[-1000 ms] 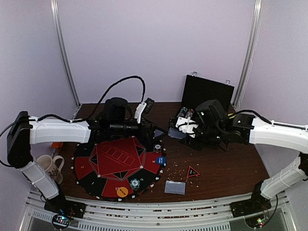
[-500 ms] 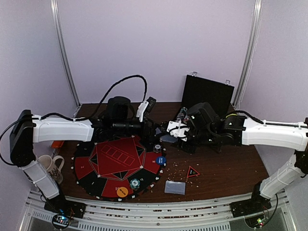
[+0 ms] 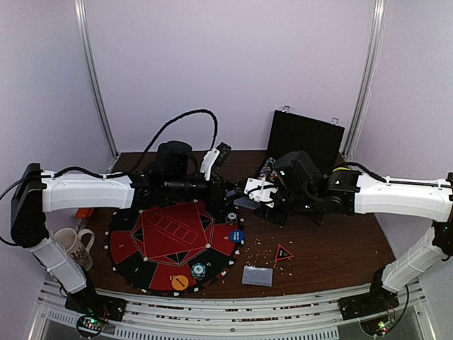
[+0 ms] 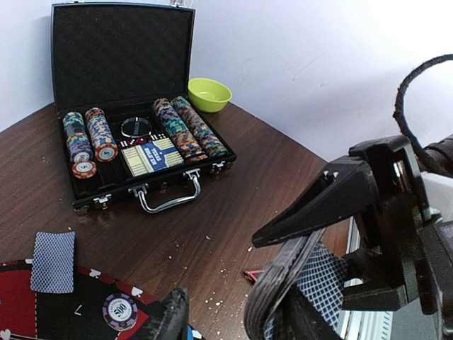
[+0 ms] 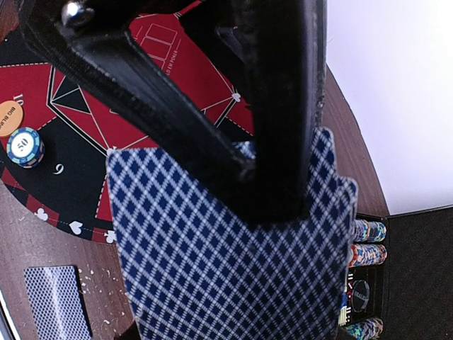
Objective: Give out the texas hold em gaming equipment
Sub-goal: Pick up the poker card from the face-down deck piles.
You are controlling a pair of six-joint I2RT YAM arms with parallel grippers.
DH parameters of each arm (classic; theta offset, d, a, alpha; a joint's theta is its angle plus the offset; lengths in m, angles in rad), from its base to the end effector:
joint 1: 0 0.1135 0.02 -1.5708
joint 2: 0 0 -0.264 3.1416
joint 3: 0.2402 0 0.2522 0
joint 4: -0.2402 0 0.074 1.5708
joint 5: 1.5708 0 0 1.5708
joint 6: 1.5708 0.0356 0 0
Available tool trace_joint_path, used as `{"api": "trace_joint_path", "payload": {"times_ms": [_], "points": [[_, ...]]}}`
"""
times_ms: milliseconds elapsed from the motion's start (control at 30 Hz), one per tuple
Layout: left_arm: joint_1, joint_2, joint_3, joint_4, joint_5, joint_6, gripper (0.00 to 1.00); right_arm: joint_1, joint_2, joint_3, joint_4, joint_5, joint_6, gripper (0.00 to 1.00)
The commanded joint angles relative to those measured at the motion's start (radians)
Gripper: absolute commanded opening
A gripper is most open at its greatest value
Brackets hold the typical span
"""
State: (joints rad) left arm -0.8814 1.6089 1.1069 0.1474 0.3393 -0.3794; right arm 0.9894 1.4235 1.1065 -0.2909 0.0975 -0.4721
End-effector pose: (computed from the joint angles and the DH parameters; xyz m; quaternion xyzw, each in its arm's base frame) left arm 0.2291 -0.2965 0.2747 0.2944 0.7596 -0.4439 0.3732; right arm 0.1800 0.2676 0.2928 -0.5740 0.6743 0.0765 0.4582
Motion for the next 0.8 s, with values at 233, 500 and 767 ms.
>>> {"api": "trace_joint_path", "payload": {"times_ms": [233,500,767], "points": [[0.010,-0.056,0.005,-0.042,-0.003,0.035,0.36,0.008,-0.031,0.000,0.017,0.039,-0.009,0.50],[0.009,-0.049,0.020,-0.059,0.056,0.047,0.19,0.008,-0.024,0.003,0.019,0.042,-0.014,0.50],[0.009,-0.084,0.030,-0.094,0.017,0.072,0.05,0.008,-0.026,-0.003,0.016,0.056,-0.017,0.50]]}}
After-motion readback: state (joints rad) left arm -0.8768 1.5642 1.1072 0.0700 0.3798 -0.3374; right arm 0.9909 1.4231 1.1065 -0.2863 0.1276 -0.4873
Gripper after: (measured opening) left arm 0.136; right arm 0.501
